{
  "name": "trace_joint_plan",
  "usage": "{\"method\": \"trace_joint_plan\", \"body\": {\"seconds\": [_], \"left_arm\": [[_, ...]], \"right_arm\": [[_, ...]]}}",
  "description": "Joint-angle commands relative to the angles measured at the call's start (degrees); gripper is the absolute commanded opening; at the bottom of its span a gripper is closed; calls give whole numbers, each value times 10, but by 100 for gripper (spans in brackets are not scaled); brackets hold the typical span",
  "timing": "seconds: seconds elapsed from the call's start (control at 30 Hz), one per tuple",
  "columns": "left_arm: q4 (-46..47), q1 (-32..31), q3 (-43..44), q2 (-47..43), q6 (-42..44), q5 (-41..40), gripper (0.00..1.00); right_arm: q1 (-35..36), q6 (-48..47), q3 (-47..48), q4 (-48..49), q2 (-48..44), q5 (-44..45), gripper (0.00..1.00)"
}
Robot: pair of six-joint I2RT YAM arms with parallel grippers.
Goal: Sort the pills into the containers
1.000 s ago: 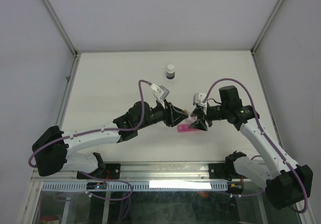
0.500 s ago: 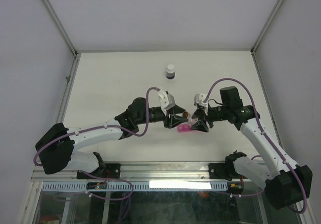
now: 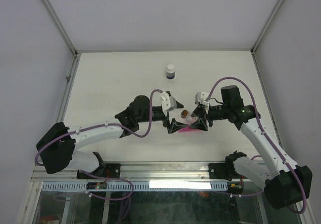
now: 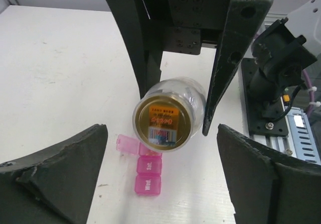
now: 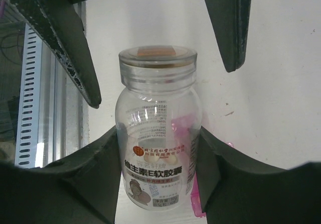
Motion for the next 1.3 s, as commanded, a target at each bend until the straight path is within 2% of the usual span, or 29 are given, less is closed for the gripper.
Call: {"method": "trace_joint_plan", "body": {"seconds": [0.0,0.17,0.27,0.37,0.43,0.47,0.53,0.63,0.7,0.77,0.9,1.07,1.27], "left_arm": [[28,3,-24,-52,-5,-43,98],[51,3,-81,-112,-58,-104,99],[91,4,-142,-153,-163,-149,99],[186,7,-213,-190,-292,-154,99],[228,9,-237,-213,-359,-164,92],[210,9,-232,-221,-389,-181,85],[117,10,-182,-228,-424,-216,73],[-27,-4,-115,-218,-437,-280,67],[-82,-30,-80,-205,-415,-332,67],[-110,-43,-52,-186,-396,-351,69],[-112,-46,-19,-149,-382,-333,70],[-103,-47,16,-100,-371,-274,72],[-93,-53,34,-80,-367,-251,73]], "right_arm": [[0,7,27,28,-9,-29,0],[0,6,26,28,-8,-28,0],[0,5,25,28,-9,-26,0],[0,6,25,29,-6,-28,0],[0,7,25,29,-5,-31,0],[0,6,25,30,-3,-32,0],[0,7,25,31,-1,-30,0],[-1,7,24,31,-1,-27,0],[-2,7,23,32,-2,-27,0],[-4,8,24,32,-2,-28,0],[-4,10,24,31,-2,-30,0],[-4,11,23,33,-2,-29,0],[-4,11,24,34,-2,-28,0]]}}
